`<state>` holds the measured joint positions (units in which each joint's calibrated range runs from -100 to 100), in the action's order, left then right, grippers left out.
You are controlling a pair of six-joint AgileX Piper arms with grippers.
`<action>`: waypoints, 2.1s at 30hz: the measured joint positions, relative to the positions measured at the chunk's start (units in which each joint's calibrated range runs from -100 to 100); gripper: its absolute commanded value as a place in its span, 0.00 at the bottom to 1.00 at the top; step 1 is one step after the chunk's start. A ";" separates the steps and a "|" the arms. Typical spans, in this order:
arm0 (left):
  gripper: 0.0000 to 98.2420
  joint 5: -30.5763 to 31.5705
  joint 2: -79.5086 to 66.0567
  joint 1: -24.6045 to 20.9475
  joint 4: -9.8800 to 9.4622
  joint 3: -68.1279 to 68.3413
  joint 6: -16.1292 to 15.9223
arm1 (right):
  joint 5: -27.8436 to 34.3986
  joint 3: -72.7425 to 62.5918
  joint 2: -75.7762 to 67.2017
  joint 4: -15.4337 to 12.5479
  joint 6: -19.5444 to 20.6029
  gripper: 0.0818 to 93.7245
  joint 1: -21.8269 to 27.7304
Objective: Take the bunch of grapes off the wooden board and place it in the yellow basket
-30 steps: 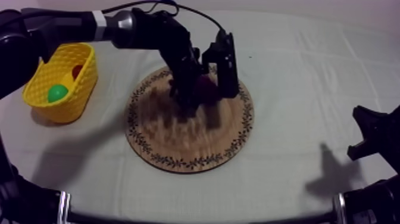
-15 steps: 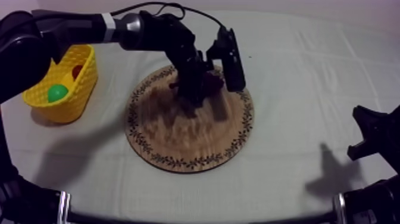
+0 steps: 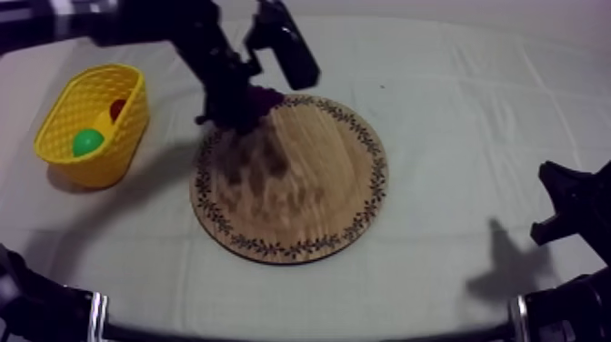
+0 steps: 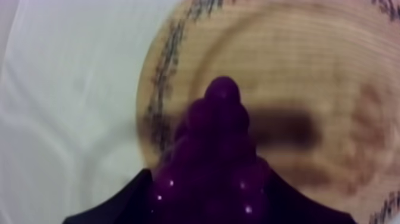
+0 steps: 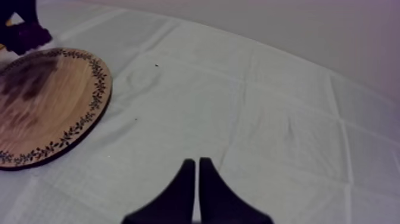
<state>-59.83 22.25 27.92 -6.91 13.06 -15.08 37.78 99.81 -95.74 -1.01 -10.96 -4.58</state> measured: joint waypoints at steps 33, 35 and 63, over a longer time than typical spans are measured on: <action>0.43 -13.59 -25.91 -25.82 -1.49 12.56 14.38 | 0.00 0.00 0.00 0.00 0.00 0.00 0.00; 0.43 -14.25 -26.13 -26.30 -1.49 14.43 14.50 | 0.00 0.00 0.00 0.00 0.00 0.00 0.00; 0.82 -1.30 -32.99 -30.75 -1.13 16.50 15.08 | 0.00 0.00 0.00 0.00 0.00 0.00 0.00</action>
<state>-61.13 -10.75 -2.83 -8.04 29.55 0.00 37.78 99.81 -95.74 -1.01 -10.96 -4.58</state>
